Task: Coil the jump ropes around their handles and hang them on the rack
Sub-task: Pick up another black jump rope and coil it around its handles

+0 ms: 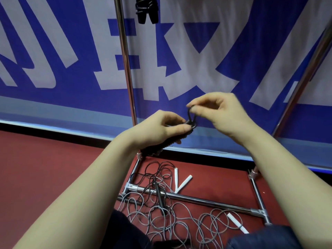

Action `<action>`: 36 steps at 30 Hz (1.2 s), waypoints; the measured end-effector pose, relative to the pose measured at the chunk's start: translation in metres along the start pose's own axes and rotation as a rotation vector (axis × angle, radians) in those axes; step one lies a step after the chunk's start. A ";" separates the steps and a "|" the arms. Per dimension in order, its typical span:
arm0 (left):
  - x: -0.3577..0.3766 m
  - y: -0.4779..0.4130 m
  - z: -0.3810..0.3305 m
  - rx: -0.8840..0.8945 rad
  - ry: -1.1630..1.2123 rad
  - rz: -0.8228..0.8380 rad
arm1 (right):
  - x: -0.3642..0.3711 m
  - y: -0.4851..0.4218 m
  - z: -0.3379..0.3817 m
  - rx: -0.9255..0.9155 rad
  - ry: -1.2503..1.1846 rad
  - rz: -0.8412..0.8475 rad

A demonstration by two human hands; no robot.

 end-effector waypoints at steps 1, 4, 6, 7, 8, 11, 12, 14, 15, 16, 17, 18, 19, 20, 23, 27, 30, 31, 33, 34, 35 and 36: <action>0.001 -0.001 0.003 -0.002 -0.032 0.000 | 0.004 -0.003 -0.009 0.063 0.007 0.062; 0.006 -0.008 0.013 -0.010 -0.092 -0.050 | 0.010 -0.003 -0.017 0.107 0.040 0.056; 0.017 -0.014 0.018 -0.005 -0.174 -0.006 | 0.014 0.001 -0.014 0.065 0.056 0.002; 0.022 -0.015 0.020 -0.006 -0.208 0.027 | 0.016 0.003 -0.012 0.050 0.072 -0.016; 0.024 -0.016 0.021 -0.006 -0.220 0.037 | 0.017 0.004 -0.010 0.037 0.072 -0.027; 0.022 -0.014 0.019 0.029 -0.106 -0.028 | 0.008 -0.003 -0.009 0.029 -0.022 -0.065; 0.020 -0.012 0.018 0.037 -0.027 -0.060 | 0.005 -0.006 -0.009 0.033 -0.059 -0.072; 0.016 -0.009 0.018 0.023 0.160 -0.132 | 0.003 -0.008 -0.005 0.017 -0.118 -0.076; 0.014 -0.009 0.019 0.011 0.240 -0.170 | 0.004 -0.008 -0.003 0.009 -0.140 -0.083; 0.011 -0.009 0.018 0.010 0.294 -0.208 | 0.005 -0.007 -0.002 0.005 -0.160 -0.093; 0.007 -0.011 0.016 0.028 0.315 -0.254 | 0.005 -0.007 -0.001 0.008 -0.179 -0.106; 0.001 -0.012 0.012 0.062 0.310 -0.311 | 0.004 -0.008 0.001 0.010 -0.194 -0.124; -0.004 -0.012 0.007 0.103 0.296 -0.369 | 0.002 -0.008 0.003 0.006 -0.203 -0.145; -0.009 -0.013 0.002 0.142 0.282 -0.415 | 0.000 -0.008 0.007 -0.006 -0.201 -0.165; -0.014 -0.013 -0.015 0.214 0.197 -0.495 | -0.006 -0.011 0.015 -0.008 -0.200 -0.191; -0.021 -0.021 -0.035 0.219 0.236 -0.548 | -0.016 -0.020 0.024 -0.005 -0.201 -0.217; -0.037 -0.031 -0.057 0.238 0.271 -0.566 | -0.027 -0.030 0.033 -0.006 -0.168 -0.200; -0.043 -0.034 -0.069 0.254 0.269 -0.563 | -0.032 -0.033 0.039 -0.018 -0.175 -0.202; -0.054 -0.041 -0.094 0.289 0.248 -0.551 | -0.045 -0.040 0.059 -0.063 -0.208 -0.214; -0.060 -0.045 -0.108 0.310 0.234 -0.548 | -0.051 -0.043 0.071 -0.086 -0.227 -0.215; -0.067 -0.049 -0.122 0.330 0.222 -0.549 | -0.058 -0.047 0.085 -0.107 -0.245 -0.216; -0.074 -0.053 -0.137 0.349 0.210 -0.550 | -0.066 -0.051 0.099 -0.127 -0.259 -0.216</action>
Point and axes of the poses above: each hand's wrist, its own y-axis away from the middle knuckle, its own x-axis out of the palm, z = x × y, the point moved 7 cm from there along -y, towards the middle knuckle, and after that the axes turned 7 degrees about x, right-handed, at the moved point
